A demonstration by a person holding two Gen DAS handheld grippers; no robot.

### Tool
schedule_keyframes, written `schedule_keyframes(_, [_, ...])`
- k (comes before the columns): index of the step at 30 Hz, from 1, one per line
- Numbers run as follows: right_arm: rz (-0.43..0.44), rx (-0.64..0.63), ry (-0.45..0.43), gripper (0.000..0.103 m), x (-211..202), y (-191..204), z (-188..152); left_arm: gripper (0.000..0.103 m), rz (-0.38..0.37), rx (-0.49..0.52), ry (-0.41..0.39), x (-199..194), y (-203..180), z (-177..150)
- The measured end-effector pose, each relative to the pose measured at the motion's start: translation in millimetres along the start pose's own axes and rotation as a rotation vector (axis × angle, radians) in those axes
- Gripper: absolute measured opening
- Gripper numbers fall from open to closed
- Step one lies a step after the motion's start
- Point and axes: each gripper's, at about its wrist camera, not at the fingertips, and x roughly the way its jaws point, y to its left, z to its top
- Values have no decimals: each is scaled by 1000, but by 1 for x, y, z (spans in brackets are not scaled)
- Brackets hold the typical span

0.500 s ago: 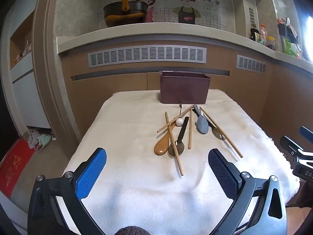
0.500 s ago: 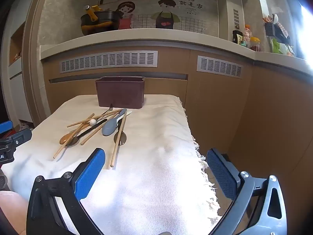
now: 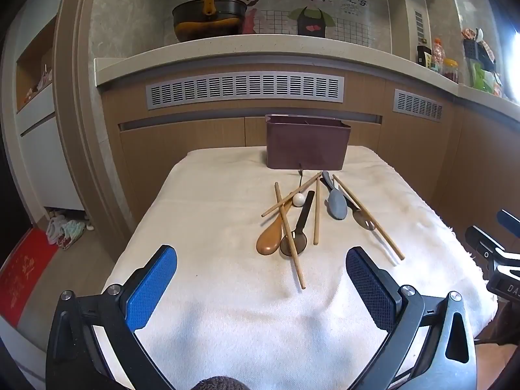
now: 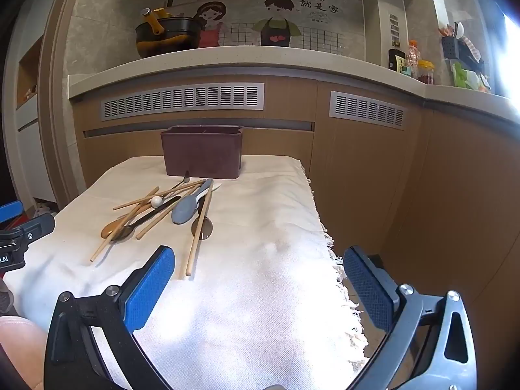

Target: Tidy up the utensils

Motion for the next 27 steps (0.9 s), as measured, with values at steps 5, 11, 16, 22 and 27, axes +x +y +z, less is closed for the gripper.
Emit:
schedule_keyframes(5, [1, 0, 2, 103, 3, 5, 1, 103, 1, 0, 5, 0, -2, 1])
schedule_keyframes(11, [2, 0, 3, 103, 3, 4, 1, 103, 1, -1, 10, 1, -1, 1])
schedule_keyframes(16, [2, -1, 4, 103, 4, 4, 1, 103, 1, -1, 11, 1, -1, 0])
schedule_keyframes(22, [3, -1, 5, 103, 4, 5, 1, 103, 2, -1, 13, 1, -1, 0])
schedule_keyframes(27, [3, -1, 6, 103, 4, 5, 1, 103, 2, -1, 14, 1, -1, 0])
